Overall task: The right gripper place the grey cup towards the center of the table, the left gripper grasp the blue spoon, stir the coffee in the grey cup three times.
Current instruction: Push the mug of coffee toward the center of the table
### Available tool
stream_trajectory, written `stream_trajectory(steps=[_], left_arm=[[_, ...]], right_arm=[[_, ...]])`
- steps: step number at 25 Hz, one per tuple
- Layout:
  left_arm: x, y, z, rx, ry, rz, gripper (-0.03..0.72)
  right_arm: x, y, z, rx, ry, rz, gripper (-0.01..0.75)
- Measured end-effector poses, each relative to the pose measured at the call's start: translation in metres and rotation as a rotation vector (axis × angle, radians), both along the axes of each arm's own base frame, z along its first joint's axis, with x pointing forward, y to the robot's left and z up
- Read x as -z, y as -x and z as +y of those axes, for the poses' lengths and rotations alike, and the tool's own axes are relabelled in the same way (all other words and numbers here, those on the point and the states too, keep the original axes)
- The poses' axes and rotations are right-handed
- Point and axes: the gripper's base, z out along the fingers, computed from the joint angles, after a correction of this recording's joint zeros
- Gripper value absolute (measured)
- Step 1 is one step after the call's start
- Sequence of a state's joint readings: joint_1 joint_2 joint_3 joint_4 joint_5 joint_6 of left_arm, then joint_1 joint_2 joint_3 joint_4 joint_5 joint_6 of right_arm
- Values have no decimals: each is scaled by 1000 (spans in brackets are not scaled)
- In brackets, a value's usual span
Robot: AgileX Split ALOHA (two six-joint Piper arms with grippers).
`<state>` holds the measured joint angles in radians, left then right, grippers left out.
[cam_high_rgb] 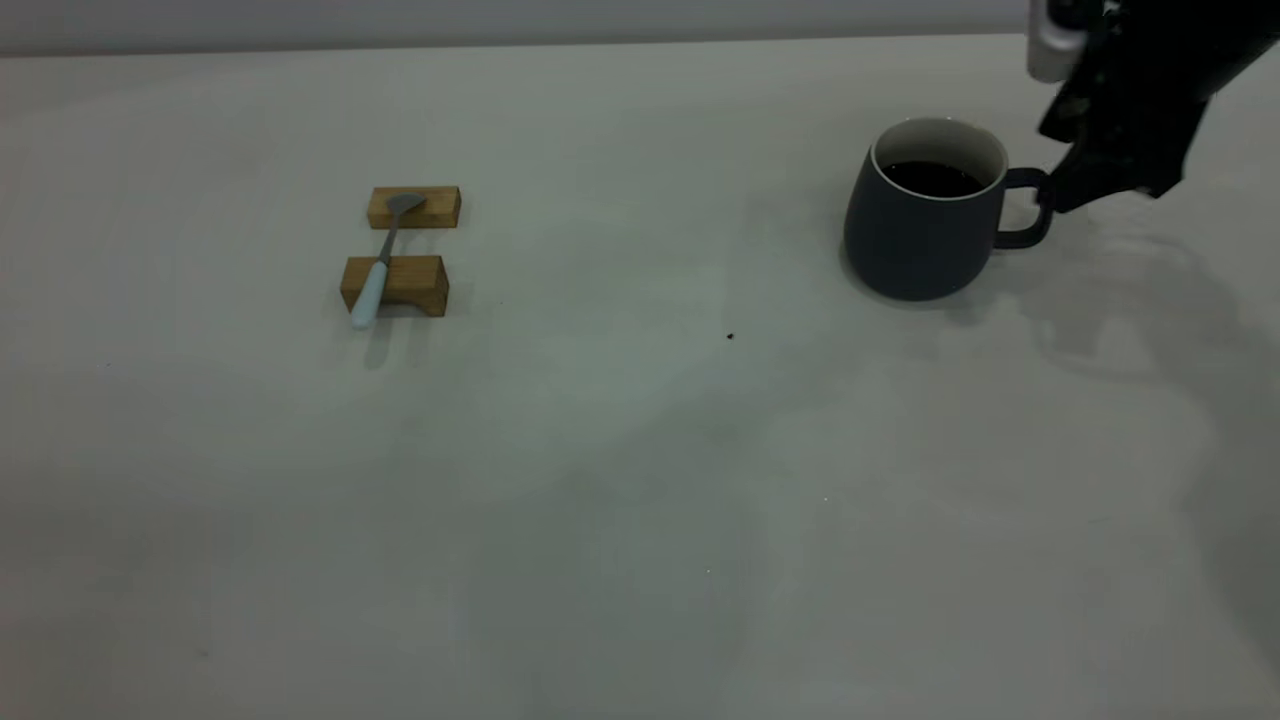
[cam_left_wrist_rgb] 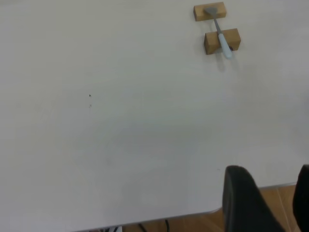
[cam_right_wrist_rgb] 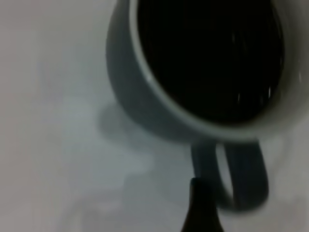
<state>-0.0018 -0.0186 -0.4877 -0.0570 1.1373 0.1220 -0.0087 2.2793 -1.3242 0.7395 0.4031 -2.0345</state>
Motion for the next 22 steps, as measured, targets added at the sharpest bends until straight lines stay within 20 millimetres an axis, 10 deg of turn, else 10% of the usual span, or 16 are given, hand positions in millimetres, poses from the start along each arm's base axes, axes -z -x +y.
stream_trajectory(steps=[11, 22], left_arm=[[0, 0, 0, 0, 0, 0, 330], [0, 0, 0, 0, 0, 0, 330]], right_arm=[[31, -2, 9, -17, -42, 41, 588], [44, 0, 69, -98, -61, 45, 588]])
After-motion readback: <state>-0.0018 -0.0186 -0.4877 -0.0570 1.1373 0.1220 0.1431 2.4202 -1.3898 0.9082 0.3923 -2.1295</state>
